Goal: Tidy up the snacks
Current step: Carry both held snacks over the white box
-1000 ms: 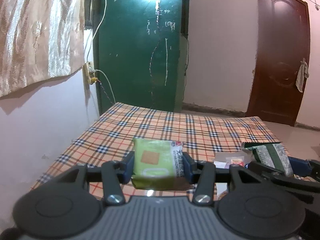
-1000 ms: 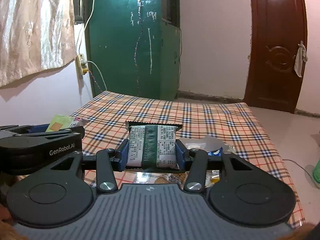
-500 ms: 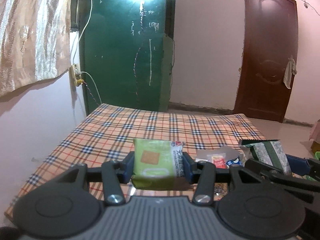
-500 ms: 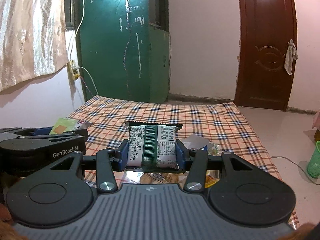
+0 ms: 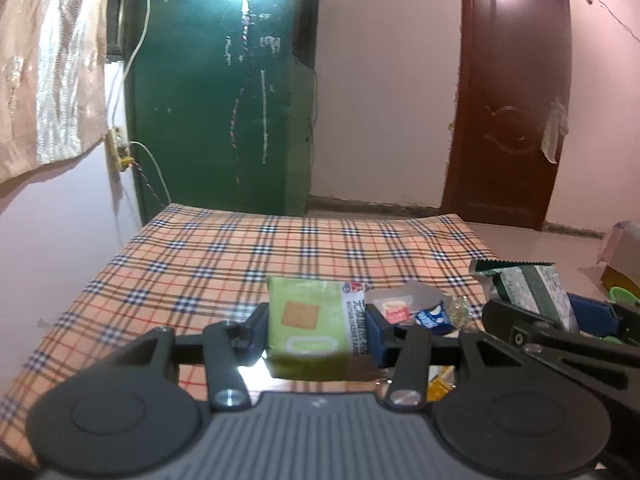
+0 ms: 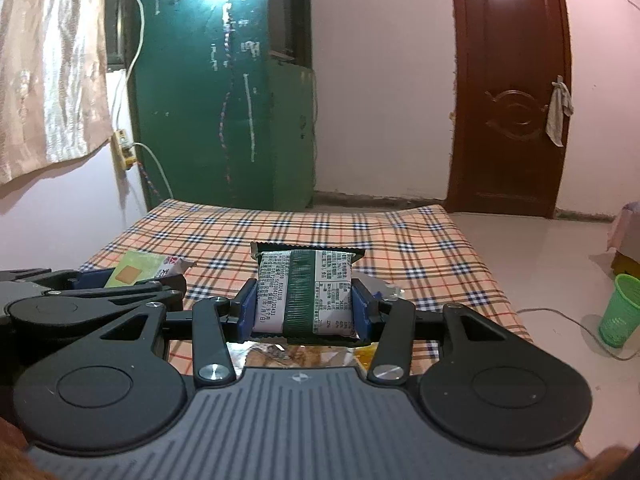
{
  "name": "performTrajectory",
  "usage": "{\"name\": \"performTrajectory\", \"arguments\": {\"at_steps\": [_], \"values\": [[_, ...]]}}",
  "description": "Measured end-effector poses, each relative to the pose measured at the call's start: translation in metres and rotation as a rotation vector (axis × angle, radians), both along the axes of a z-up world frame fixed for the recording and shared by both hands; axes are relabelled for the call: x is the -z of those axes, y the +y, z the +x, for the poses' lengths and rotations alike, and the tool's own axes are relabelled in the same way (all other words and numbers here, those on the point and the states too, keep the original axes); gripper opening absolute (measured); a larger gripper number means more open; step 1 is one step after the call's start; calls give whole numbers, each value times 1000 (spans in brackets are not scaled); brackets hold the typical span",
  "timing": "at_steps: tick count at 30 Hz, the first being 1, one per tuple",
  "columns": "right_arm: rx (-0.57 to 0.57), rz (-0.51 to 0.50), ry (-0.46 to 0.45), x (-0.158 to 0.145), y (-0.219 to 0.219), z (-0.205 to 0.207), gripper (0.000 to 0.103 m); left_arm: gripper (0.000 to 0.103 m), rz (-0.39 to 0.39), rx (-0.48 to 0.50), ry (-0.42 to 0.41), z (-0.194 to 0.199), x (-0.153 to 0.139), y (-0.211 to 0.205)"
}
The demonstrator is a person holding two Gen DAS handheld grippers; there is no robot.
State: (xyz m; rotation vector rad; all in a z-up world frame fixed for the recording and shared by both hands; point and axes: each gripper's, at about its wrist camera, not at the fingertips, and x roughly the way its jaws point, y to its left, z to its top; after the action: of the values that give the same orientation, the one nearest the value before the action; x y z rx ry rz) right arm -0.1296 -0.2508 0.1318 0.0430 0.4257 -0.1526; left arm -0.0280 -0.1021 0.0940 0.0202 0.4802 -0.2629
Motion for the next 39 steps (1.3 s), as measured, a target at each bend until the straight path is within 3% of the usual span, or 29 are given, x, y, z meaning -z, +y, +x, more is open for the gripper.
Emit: {"name": "performTrajectory", "arguments": {"at_steps": [17, 39], "values": [[89, 26, 13, 5, -37, -7, 59, 47, 11, 86, 34, 8, 9, -38], [97, 60, 57, 13, -62, 20, 58, 47, 4, 120, 72, 36, 19, -61]]}}
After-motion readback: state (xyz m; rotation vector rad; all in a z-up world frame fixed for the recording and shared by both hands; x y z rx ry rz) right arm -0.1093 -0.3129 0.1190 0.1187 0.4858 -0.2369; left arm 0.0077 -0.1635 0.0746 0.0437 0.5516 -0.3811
